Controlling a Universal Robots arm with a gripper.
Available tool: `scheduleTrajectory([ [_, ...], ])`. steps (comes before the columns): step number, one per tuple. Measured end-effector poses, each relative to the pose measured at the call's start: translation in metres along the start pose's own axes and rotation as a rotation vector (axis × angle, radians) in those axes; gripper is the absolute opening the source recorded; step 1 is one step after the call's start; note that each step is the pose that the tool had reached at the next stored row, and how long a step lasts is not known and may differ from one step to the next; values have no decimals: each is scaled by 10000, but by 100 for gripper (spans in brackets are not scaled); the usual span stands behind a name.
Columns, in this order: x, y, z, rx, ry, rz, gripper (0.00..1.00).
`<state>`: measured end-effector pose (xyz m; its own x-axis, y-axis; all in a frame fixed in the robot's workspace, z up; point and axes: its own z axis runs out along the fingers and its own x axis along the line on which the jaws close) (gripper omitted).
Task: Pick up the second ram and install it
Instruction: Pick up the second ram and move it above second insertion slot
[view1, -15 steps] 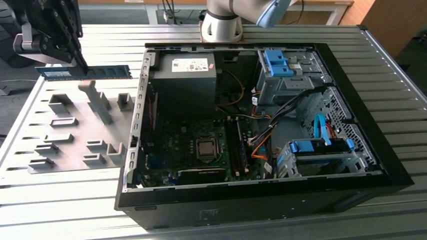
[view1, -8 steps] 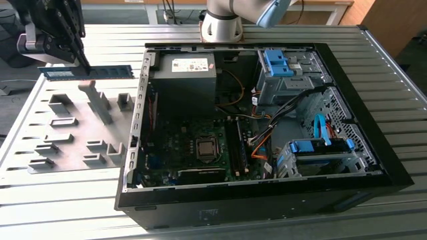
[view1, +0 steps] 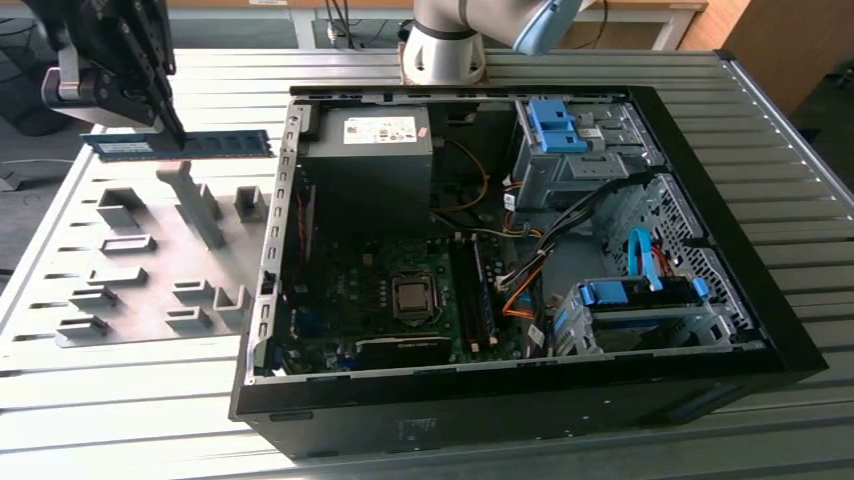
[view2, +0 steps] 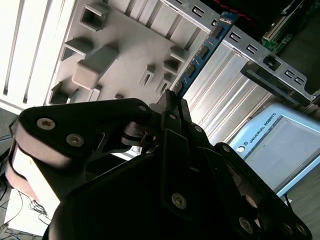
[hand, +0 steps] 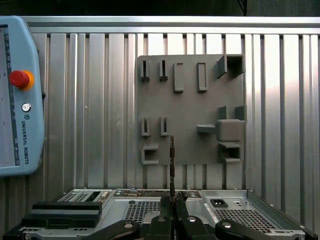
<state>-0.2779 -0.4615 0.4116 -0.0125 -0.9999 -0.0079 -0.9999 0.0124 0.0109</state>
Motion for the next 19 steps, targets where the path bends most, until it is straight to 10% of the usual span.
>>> scheduleTrajectory([
  [19, -1, -89, -1, 0, 0, 0, 14],
])
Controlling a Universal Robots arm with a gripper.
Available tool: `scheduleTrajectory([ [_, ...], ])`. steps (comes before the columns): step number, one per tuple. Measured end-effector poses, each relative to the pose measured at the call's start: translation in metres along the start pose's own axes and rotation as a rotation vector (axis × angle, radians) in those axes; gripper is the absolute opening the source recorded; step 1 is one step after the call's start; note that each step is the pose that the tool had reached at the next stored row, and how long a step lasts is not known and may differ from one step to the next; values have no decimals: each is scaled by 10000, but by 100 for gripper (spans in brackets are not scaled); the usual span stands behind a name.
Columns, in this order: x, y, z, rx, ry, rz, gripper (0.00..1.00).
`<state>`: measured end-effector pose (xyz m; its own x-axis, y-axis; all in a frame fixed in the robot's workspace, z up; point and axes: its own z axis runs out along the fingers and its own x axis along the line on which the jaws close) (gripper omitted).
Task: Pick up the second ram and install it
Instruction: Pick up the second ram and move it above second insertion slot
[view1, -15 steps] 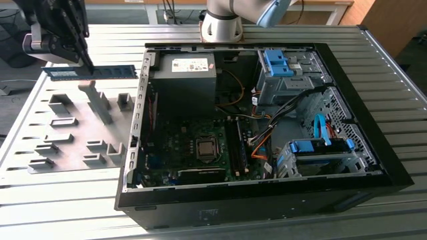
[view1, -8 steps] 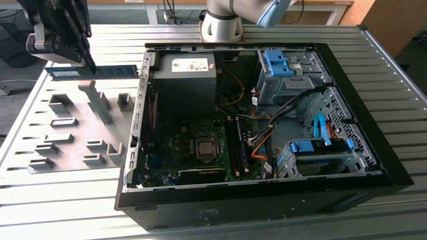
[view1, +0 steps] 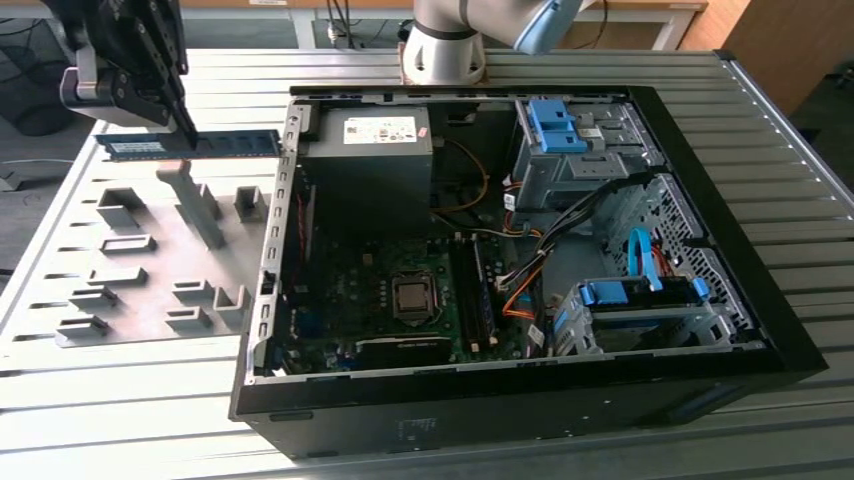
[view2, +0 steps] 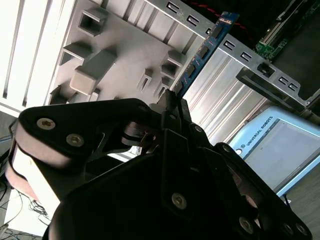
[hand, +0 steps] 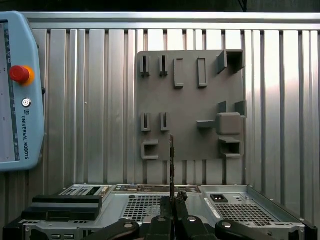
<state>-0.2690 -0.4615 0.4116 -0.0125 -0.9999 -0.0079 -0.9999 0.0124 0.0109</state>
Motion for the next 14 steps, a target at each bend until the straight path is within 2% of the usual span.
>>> scheduleTrajectory([
  [14, -1, -110, -1, 0, 0, 1, 14],
])
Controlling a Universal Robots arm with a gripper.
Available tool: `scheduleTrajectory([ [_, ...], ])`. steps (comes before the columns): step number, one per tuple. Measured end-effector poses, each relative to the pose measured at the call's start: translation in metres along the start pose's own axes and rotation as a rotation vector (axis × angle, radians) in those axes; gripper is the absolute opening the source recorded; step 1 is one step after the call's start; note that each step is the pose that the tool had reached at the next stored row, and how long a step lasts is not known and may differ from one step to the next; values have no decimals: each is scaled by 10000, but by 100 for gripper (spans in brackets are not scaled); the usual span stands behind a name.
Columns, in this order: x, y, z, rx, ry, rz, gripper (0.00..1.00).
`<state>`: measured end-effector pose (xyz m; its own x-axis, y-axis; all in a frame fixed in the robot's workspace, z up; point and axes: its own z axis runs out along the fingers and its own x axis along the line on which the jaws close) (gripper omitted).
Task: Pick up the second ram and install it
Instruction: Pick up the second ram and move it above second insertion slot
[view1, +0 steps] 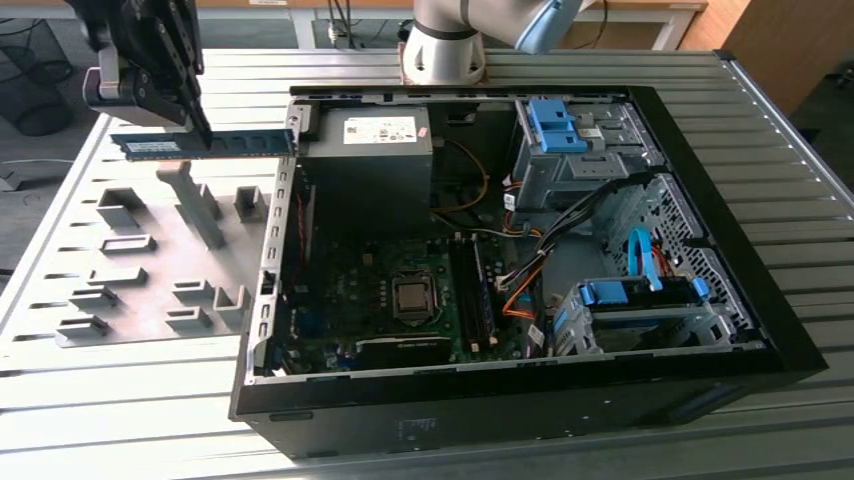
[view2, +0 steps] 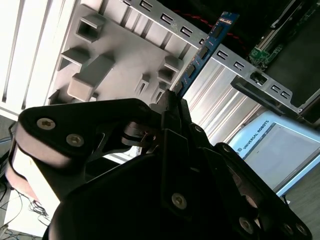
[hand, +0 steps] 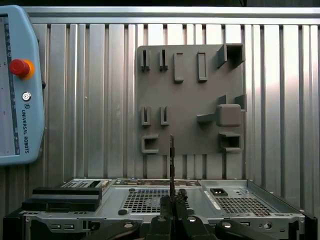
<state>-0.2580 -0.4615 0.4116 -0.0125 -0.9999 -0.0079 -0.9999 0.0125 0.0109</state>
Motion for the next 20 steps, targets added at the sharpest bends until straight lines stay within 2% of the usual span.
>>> scheduleTrajectory([
  [20, -1, -68, -1, 0, 0, 0, 14],
])
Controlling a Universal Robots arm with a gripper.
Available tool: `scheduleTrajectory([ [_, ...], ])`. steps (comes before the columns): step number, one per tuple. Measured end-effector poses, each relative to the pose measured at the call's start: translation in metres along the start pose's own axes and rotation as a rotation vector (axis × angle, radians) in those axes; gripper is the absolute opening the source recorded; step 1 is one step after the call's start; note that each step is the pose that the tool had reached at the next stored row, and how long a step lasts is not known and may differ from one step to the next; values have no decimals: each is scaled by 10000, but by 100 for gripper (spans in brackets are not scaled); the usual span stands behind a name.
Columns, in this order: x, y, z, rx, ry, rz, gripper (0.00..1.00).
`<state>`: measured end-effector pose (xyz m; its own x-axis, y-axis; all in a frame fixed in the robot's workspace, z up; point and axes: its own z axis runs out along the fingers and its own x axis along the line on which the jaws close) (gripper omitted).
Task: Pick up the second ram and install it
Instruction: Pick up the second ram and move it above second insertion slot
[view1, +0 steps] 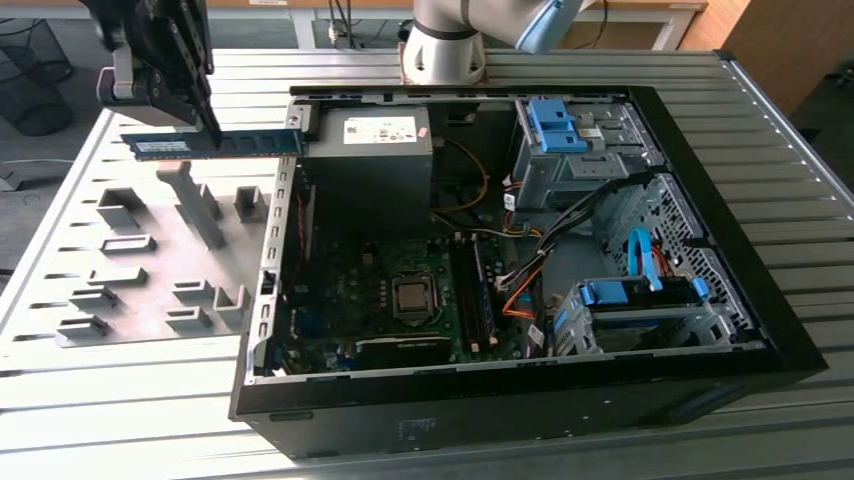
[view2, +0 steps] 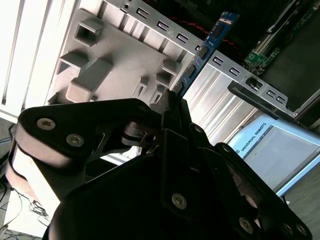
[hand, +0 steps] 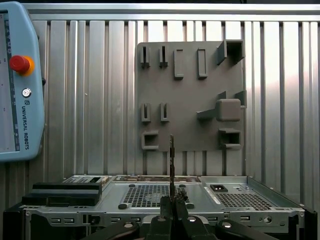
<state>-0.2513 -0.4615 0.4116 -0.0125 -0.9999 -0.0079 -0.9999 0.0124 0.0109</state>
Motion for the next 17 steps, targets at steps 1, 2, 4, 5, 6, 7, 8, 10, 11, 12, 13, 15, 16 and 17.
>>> scheduleTrajectory([
  [1, 0, -3, 0, 0, 0, 0, 14],
  [2, 0, -7, 0, 0, 0, -1, 14],
  [4, 0, -17, 0, 0, 0, 0, 14],
  [5, 0, -22, -1, 0, 0, 0, 14],
  [6, 0, -30, 0, 0, 0, 0, 14],
  [7, 0, -36, 0, 0, 0, 0, 14],
  [8, 0, -42, -1, 0, 0, -1, 14],
  [10, -1, -58, -1, 0, 0, 0, 14],
  [11, -1, -67, -1, 0, 0, -1, 14],
  [12, -1, -74, -1, 0, 0, 0, 14],
  [13, -1, -83, -1, -1, 0, 0, 14],
  [15, -1, -98, -1, 0, 0, 0, 14],
  [16, -1, -105, -1, 0, 0, 0, 14],
  [17, -1, -111, -1, 0, 0, 0, 14],
])
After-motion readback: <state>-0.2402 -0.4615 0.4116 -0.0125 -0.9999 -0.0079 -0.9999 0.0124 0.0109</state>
